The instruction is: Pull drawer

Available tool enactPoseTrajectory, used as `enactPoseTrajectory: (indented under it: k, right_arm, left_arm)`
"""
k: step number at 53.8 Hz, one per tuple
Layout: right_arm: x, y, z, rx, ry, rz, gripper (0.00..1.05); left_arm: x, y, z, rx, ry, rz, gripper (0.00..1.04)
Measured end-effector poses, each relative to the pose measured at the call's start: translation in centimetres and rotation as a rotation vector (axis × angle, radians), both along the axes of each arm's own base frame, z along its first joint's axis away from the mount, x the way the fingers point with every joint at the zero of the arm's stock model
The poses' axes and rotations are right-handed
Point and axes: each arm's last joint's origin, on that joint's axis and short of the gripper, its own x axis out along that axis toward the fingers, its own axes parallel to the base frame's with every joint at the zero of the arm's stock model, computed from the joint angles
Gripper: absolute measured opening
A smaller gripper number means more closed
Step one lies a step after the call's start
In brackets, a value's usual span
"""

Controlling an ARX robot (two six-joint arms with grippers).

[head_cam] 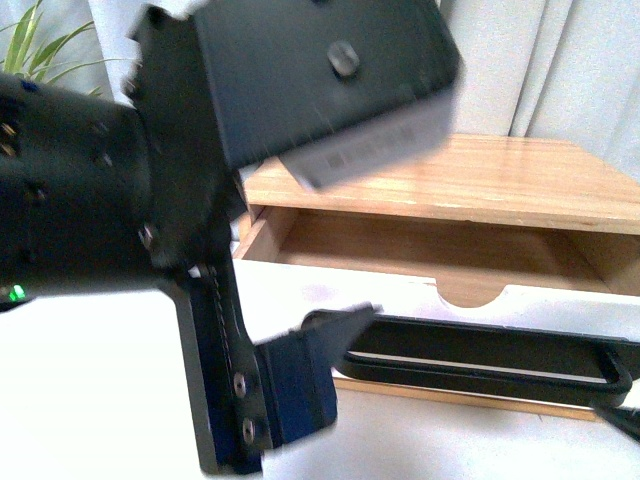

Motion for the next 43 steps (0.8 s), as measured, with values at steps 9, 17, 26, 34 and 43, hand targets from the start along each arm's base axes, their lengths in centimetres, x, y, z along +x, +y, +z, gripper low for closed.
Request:
enactPoseTrajectory:
  k: [9, 17, 26, 34, 43]
  right_arm:
    - [-1.2, -1.5, 0.6, 0.149, -0.066, -0.169, 0.96]
    - [-2.9, -3.2, 1.0, 0.354, -0.097, -0.387, 0.96]
    - [-5.0, -4.2, 0.4, 0.447, -0.135, -0.516, 0.96]
    - [-6.2, -4.4, -0.1, 0.5, -0.149, -0.587, 0.96]
    - [-7.4, -3.9, -1.1, 0.592, -0.104, -0.701, 0.96]
  left_arm:
    - [-0.6, 2.8, 0.6, -0.229, 0.04, 0.301, 0.98]
    - [-3.5, 5.7, 0.1, -0.468, 0.129, 0.46, 0.98]
    - [-6.2, 8.2, 1.2, -0.73, 0.156, 0.585, 0.98]
    - [-8.0, 10.5, 0.2, -0.861, 0.177, 0.728, 0.98]
    - [-9.9, 12.3, -2.4, -0.946, 0.226, 0.879, 0.98]
